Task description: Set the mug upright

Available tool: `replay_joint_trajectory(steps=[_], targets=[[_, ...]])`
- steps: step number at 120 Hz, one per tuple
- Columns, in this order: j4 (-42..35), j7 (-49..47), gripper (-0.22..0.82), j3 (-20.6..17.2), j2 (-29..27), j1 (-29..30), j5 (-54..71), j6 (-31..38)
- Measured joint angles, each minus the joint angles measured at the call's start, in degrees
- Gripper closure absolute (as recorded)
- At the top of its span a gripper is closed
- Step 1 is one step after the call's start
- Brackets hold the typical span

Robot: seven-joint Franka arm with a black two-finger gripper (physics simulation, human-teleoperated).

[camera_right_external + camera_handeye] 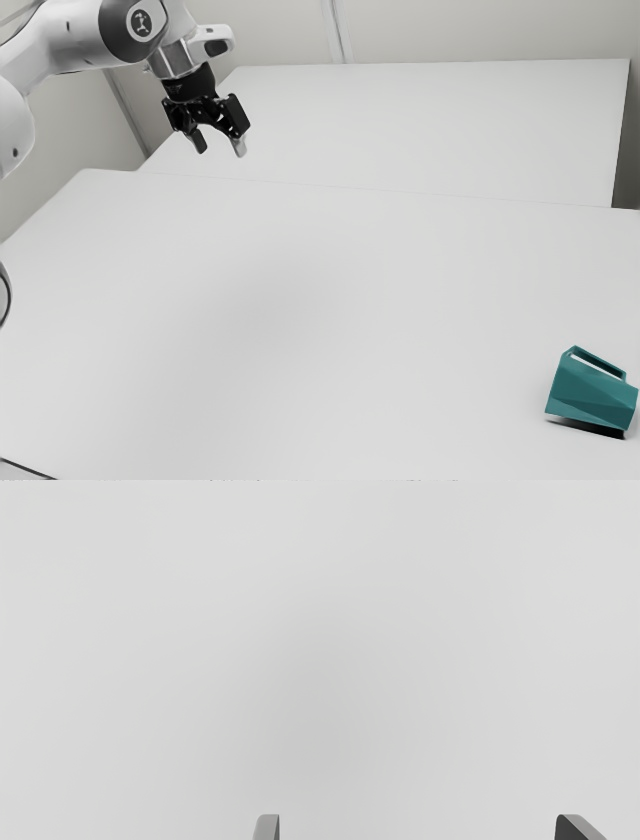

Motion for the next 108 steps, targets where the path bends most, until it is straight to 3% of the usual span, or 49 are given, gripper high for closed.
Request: replay_joint_trajectory(steps=[36, 60, 91, 108], targets=[[-0.72, 0.05, 0.00, -0.03, -0.04, 0.02, -0.76, 0.21], [-7.34, -0.03, 0.00, -1.91, -0.03, 0.28, -14.36, 2.32], [-20.03, 0.20, 0.00, -10.43, -1.64, -0.62, -25.65, 15.33], [-24.42, 0.17, 0.00, -11.76, -1.21, -3.89, -30.07, 24.22]])
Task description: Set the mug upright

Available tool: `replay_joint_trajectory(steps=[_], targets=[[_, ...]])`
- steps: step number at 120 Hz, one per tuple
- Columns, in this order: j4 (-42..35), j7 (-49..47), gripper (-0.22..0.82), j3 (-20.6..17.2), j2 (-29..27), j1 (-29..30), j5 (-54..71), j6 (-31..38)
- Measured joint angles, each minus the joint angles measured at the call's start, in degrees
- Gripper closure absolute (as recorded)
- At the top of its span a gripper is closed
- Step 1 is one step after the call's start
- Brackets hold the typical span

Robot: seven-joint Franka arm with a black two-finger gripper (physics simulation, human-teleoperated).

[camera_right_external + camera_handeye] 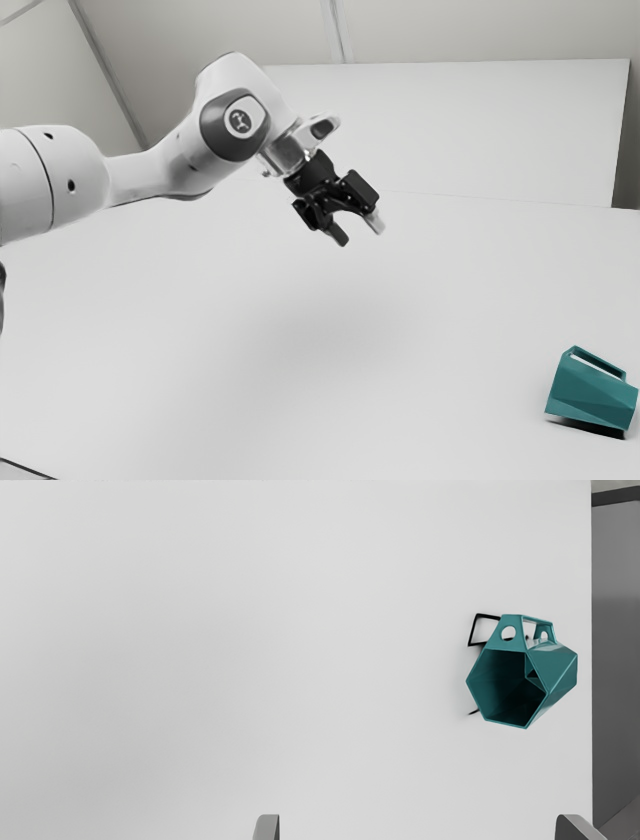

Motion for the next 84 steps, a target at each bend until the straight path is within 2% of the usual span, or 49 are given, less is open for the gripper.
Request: replay_joint_trajectory(steps=[53, 84], targets=[[-8.71, -0.02, 0.00, -2.63, -0.62, -7.54, -10.03, 13.76], [-9.96, -0.04, 0.00, -2.92, 2.36, -13.41, -17.01, 19.47]])
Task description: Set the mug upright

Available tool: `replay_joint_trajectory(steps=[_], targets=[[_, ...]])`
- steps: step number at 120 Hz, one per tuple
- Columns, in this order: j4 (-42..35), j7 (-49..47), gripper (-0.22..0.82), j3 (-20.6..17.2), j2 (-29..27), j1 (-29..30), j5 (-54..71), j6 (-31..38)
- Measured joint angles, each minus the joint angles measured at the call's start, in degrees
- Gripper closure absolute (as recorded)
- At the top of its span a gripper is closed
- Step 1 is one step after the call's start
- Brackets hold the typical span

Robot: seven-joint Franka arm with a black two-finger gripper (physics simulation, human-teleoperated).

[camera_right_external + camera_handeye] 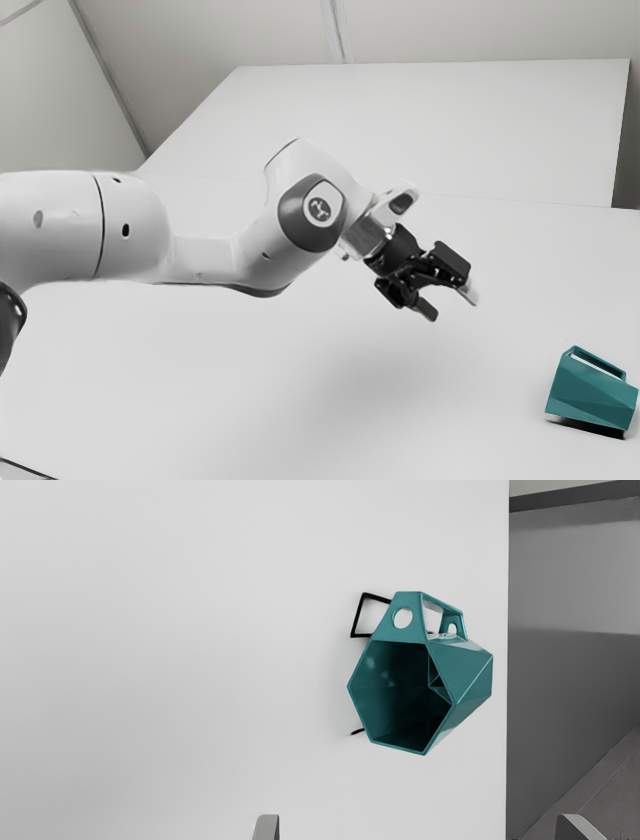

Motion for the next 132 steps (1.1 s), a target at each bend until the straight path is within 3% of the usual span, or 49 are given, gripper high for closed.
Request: replay_joint_trajectory(steps=[83, 123, 132], targets=[[13.70, 2.38, 0.00, -5.14, 18.86, -5.74, -10.69, 10.74], [18.03, 5.35, 0.00, -7.34, 24.03, -7.25, -13.78, 12.01], [18.61, 5.83, 0.12, -7.37, 24.36, -7.67, -13.93, 12.11]])
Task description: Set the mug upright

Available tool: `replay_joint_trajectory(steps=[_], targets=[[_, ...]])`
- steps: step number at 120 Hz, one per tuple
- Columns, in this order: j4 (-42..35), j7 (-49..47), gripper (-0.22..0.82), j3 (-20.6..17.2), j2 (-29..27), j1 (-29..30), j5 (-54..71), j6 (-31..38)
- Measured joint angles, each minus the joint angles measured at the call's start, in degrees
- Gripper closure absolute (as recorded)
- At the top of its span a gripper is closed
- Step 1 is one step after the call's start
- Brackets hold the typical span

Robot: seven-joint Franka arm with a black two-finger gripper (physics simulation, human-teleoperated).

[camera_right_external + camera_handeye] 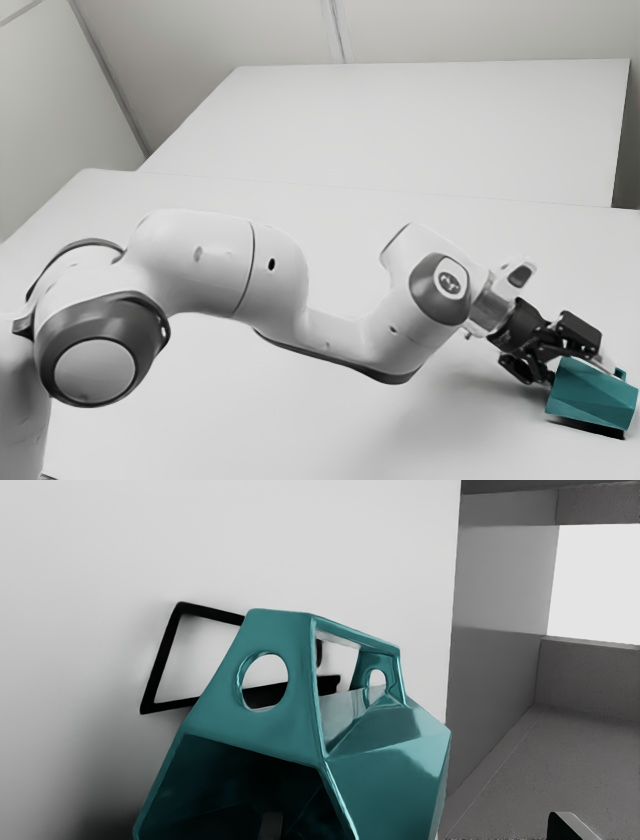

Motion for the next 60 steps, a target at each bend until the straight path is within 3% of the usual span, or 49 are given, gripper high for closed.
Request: replay_joint_trajectory(steps=[13, 25, 40, 60], targets=[[0.26, 0.76, 0.41, -0.01, 0.07, -0.22, -0.08, 0.14], [0.63, 1.38, 0.58, -0.01, -0.07, -0.26, -0.28, 0.24], [1.19, 2.01, 0.69, -0.07, -0.38, -0.32, -0.37, 0.31], [1.59, 2.51, 0.74, -0.13, -0.56, -0.44, -0.18, 0.39]])
